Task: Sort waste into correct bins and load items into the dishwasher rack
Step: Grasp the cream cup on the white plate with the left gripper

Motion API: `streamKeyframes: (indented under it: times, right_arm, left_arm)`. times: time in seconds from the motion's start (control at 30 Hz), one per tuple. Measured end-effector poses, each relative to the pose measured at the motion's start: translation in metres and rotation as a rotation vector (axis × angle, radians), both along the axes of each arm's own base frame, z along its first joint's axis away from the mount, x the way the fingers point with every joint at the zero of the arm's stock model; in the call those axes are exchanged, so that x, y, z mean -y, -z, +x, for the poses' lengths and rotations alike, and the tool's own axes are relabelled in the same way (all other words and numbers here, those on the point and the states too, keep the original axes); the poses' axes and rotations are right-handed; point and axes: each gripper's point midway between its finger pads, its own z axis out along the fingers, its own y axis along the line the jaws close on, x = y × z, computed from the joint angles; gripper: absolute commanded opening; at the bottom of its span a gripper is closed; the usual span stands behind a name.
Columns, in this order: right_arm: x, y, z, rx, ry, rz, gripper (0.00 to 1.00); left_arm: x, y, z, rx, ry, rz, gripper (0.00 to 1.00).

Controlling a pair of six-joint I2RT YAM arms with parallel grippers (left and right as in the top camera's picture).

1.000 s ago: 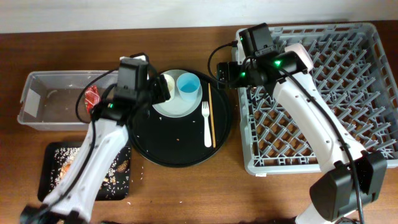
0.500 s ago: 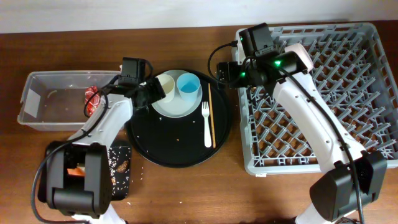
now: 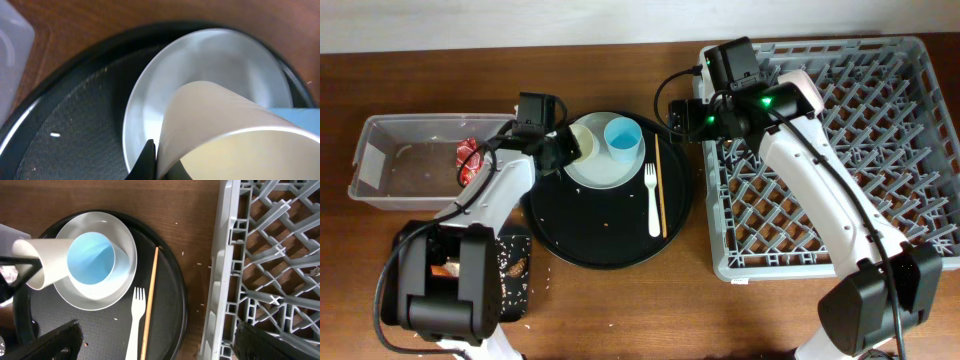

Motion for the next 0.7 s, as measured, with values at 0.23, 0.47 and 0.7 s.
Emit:
streamKeyframes:
  times: [0.23,0.47,0.7]
  right_arm:
    - [0.000,0.000,0.000,-0.002,-0.001,0.002,0.99]
    - [0.000,0.000,0.000,-0.001,-0.001,0.003,0.99]
    - [-0.026,0.005,-0.045,-0.193,-0.162,0.180,0.95]
  left_arm:
    - [-0.038,-0.155,-0.037,0.244,0.027,-0.094,0.00]
    - [0.017,-0.185,-0.075,0.345,0.616,-0.582,0.01]
    - [0.041,-0.158,-0.088,0.319,0.736,-0.654,0.00]
